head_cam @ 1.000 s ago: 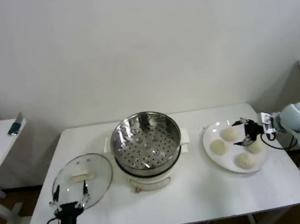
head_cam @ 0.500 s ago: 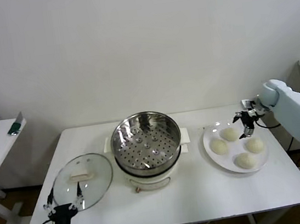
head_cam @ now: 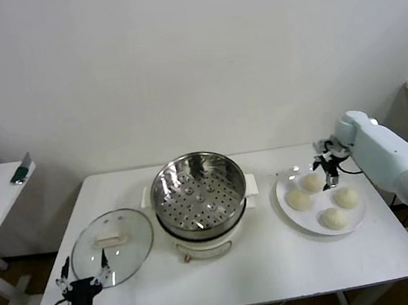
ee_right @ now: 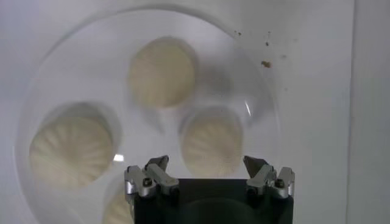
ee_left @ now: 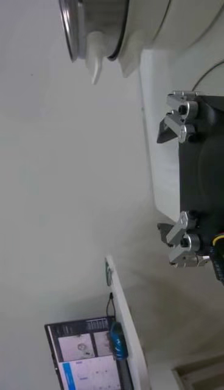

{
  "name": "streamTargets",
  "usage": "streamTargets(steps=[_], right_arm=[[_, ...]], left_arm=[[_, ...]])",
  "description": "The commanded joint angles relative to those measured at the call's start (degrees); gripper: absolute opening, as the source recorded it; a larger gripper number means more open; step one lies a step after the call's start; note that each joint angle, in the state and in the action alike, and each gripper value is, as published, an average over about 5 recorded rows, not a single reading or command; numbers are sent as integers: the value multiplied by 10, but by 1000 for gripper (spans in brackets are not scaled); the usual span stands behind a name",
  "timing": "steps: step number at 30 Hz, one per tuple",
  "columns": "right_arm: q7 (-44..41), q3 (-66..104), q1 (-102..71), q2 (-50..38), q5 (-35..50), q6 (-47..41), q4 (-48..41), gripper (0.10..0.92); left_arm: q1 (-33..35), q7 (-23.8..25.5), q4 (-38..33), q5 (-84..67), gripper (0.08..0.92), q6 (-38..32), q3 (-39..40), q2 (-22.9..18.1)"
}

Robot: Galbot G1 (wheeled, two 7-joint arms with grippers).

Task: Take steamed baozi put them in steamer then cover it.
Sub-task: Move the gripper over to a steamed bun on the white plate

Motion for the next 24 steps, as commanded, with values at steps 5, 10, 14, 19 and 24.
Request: streamTargets(steps=[5,10,14,19,24], right_arm=[[36,40,-3,44,-78,21,-64,823],[42,46,-8,45,-88,22,-68,823],[44,58,-8,48,-99,23,-72,823],[44,67,-4,52,-100,21,-77,798],[42,70,-2,54,-101,21,-79,738]], left_arm=[[-2,0,4,3,823,3,2,5],[-5,1,7,5,823,3,4,5],[-6,2,9,6,823,2,4,4],[-5,2,12,7,823,0,4,4],[-3,2,13,7,823,-3,4,4]])
